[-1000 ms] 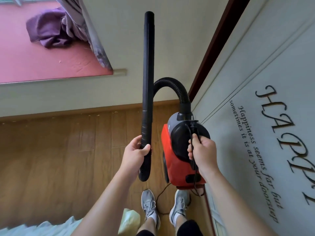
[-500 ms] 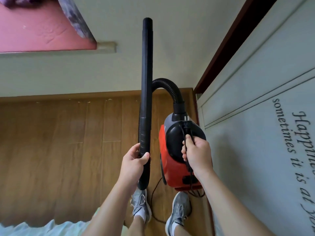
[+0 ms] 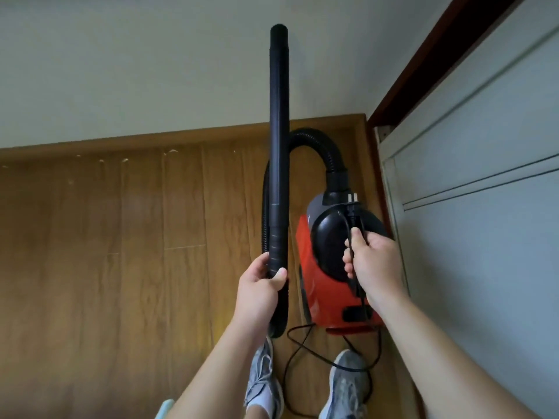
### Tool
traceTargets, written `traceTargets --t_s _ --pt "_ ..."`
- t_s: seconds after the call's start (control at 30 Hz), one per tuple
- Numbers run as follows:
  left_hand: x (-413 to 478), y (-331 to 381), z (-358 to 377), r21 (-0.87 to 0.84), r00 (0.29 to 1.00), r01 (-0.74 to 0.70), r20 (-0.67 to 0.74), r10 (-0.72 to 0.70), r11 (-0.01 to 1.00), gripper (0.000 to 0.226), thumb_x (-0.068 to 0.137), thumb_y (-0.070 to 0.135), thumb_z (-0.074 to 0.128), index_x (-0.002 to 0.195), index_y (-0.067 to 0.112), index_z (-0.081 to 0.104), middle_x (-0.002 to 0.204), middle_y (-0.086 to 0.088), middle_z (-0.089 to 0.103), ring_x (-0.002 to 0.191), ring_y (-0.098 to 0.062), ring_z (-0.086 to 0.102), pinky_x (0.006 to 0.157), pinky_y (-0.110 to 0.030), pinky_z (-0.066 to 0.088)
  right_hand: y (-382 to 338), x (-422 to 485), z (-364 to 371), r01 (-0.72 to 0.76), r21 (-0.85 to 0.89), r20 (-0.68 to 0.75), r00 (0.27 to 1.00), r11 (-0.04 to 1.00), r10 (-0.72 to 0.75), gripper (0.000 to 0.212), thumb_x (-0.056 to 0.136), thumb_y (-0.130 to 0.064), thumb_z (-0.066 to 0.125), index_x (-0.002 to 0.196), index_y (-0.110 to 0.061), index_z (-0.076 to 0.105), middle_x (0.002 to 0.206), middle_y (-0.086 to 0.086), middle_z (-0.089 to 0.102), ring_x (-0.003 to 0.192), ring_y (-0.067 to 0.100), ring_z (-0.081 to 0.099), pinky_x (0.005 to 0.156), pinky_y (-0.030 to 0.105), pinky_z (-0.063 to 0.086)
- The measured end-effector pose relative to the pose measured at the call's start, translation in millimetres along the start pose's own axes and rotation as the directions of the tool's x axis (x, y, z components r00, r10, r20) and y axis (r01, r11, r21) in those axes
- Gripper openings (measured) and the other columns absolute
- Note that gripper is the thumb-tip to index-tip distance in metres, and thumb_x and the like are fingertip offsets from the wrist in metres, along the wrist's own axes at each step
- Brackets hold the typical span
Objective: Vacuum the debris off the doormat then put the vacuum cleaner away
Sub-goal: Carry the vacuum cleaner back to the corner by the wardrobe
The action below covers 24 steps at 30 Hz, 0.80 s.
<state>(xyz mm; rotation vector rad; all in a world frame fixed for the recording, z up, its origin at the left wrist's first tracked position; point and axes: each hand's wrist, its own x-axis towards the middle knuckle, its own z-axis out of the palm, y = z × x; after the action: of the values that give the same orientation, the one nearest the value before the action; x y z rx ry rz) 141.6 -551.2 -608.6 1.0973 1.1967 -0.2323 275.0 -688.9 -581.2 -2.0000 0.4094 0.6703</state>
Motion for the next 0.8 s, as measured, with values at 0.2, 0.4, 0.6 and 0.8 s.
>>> traceTargets --t_s 0.2,0.4,0.6,0.8 --pt "40 -20 7 -0.013 0.999 0.021 -0.042 -0.021 1.0 0.032 0.096 0.009 0.067 0.125 0.023 0.068 0.112 -0.007 0.074 0.106 -0.026 0.07 0.099 -0.044 0.054 24 33 19 -0.022 -0.009 0.012 1.0 1.0 0.022 0.036 0.104 -0.03 0.05 0.082 -0.008 0.069 0.056 0.0 0.062 0.049 0.013 0.056 0.051 0.032 0.05" --pt "65 -42 18 -0.034 0.998 0.046 -0.037 -0.048 0.998 0.039 0.095 0.012 0.068 0.132 0.025 0.064 0.121 -0.009 0.071 0.111 -0.027 0.068 0.101 -0.046 0.053 46 58 28 -0.031 0.004 0.023 0.999 1.0 0.031 0.036 0.105 -0.031 0.049 0.082 -0.009 0.068 0.057 0.0 0.061 0.048 0.012 0.056 0.05 0.031 0.049" --pt "88 -60 27 -0.054 0.998 0.057 -0.032 -0.058 0.997 0.04 0.096 0.013 0.067 0.134 0.024 0.062 0.122 -0.008 0.071 0.113 -0.028 0.068 0.104 -0.049 0.051 71 81 34 -0.039 0.016 0.031 0.999 0.999 0.038 0.036 0.105 -0.03 0.05 0.079 -0.011 0.066 0.055 0.0 0.061 0.047 0.012 0.055 0.048 0.03 0.047" --pt "107 -66 34 -0.091 0.997 0.078 -0.004 -0.079 0.993 0.041 0.098 0.011 0.065 0.136 0.022 0.06 0.118 -0.006 0.072 0.104 -0.021 0.071 0.078 -0.03 0.054 91 99 40 -0.033 -0.028 0.035 0.999 0.999 0.034 0.037 0.105 -0.031 0.05 0.083 -0.007 0.068 0.056 0.001 0.062 0.048 0.012 0.056 0.048 0.03 0.048"
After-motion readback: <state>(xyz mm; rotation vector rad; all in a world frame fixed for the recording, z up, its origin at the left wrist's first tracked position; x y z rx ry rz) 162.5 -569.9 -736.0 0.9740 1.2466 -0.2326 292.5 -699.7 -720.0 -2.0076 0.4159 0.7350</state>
